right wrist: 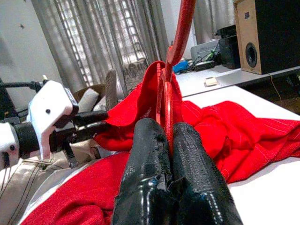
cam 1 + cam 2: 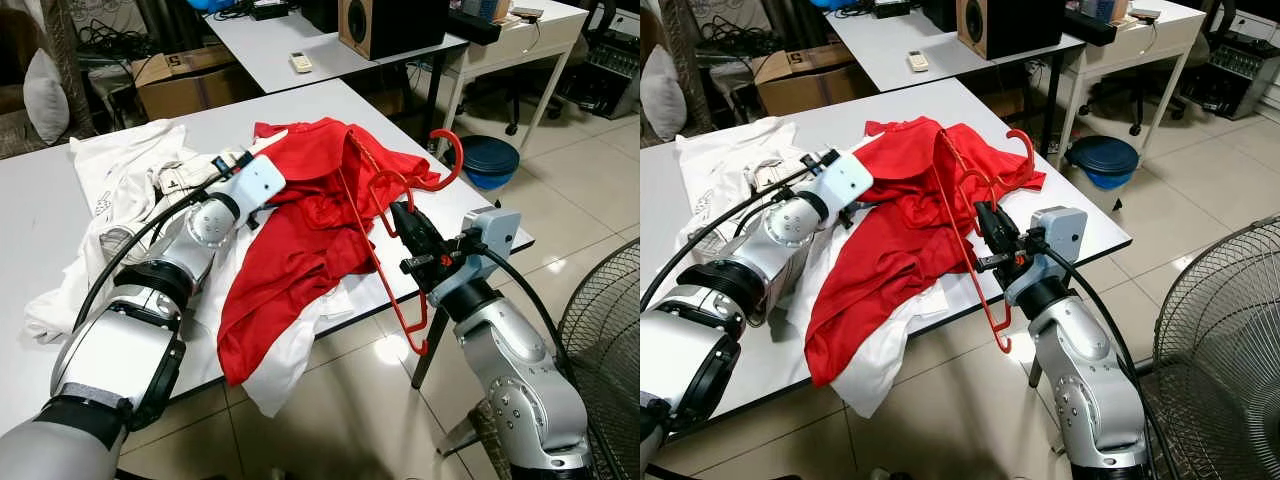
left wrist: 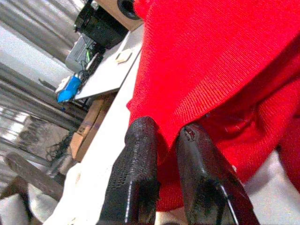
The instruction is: Hang hanger
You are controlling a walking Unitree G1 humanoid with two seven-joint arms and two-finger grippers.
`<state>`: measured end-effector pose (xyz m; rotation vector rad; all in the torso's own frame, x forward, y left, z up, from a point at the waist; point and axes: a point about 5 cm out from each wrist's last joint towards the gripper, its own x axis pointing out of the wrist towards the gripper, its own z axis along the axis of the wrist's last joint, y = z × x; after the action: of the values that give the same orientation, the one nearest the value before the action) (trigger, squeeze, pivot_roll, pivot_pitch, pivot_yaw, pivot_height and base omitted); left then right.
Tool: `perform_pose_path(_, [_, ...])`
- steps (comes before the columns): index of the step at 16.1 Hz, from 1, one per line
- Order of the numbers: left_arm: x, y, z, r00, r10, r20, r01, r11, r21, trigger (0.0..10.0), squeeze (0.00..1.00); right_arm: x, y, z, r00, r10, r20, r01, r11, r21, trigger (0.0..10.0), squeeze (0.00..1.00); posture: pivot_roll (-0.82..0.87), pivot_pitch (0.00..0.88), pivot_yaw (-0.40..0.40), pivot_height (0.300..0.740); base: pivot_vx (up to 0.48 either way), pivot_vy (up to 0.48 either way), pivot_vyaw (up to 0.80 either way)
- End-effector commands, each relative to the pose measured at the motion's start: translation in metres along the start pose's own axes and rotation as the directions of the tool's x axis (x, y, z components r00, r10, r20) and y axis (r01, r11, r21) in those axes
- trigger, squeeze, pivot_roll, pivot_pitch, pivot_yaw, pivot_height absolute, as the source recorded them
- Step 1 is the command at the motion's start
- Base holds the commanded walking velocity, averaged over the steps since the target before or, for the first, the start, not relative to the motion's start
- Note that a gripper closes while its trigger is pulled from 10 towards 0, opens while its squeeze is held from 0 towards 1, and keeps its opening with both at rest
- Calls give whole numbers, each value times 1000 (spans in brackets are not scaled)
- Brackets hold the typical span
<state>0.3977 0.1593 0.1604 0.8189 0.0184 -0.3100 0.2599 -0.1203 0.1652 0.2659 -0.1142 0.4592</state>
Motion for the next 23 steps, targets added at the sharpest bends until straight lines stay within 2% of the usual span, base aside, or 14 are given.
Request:
perform_pose_path(1, [0,7,1,1000,13,10,-13,999,-47,0,0,0,4,7,999,21,35,-20,1000,-8,10000,0,-246,0,115,740,0,0,0])
perform_pose_path(3, [-1,7,0,1000,16,13,-15,997,-81,0,0,0,4,8,999,25,35,-24,1000,-8,10000,0,-246,0,115,740,0,0,0])
perform_pose_path(8, [-1,6,1,999,-21,37,25,995,-97,0,0,1,4,7,999,25,29,-25,1000,-8,10000,0,-247,0,115,740,0,0,0])
perform_pose_path(10, [-1,6,9,991,-94,93,108,981,-163,0,0,4,1,4,1000,0,1,0,1000,-20,10000,0,-250,0,118,740,0,0,0])
perform_pose_path(12, [-2,14,20,968,-161,191,212,935,-286,0,0,13,-6,0,998,-51,-29,50,998,-41,10000,0,-247,0,116,740,0,0,0])
perform_pose_path(13, [-3,17,23,958,-179,225,244,920,-308,0,0,15,-7,0,998,-59,-30,57,997,-43,10000,0,-245,0,115,740,0,0,0])
perform_pose_path(14, [-6,22,29,937,-210,281,300,895,-330,0,0,20,-10,1,997,-77,-31,76,996,-44,10000,0,-240,0,110,740,0,0,0])
perform_pose_path(15, [-12,28,39,896,-270,352,389,860,-330,0,0,28,-14,2,995,-86,-44,84,996,-33,10000,0,-229,0,98,740,0,0,0])
perform_pose_path(17, [-18,32,48,855,-313,413,463,821,-336,0,0,34,-17,1,995,-77,-66,76,997,-27,10000,0,-222,0,92,740,0,0,0])
perform_pose_path(18, [-26,37,62,798,-351,490,547,765,-341,0,0,43,-17,1,996,-42,-80,42,999,-5,10000,0,-212,0,83,740,0,0,0])
perform_pose_path(19, [-35,45,85,708,-380,595,644,694,-323,0,0,57,-18,5,996,2,-85,2,999,51,10000,0,-212,0,83,740,0,0,0])
perform_pose_path(21, [-40,54,105,657,-370,657,693,640,-331,0,0,70,-18,15,998,41,-49,-37,995,91,10000,0,-204,0,77,740,0,0,0])
perform_pose_path(23, [-44,62,120,626,-343,701,718,604,-345,0,0,78,-16,25,997,73,-5,-71,986,149,10000,0,-203,0,77,740,0,0,0])
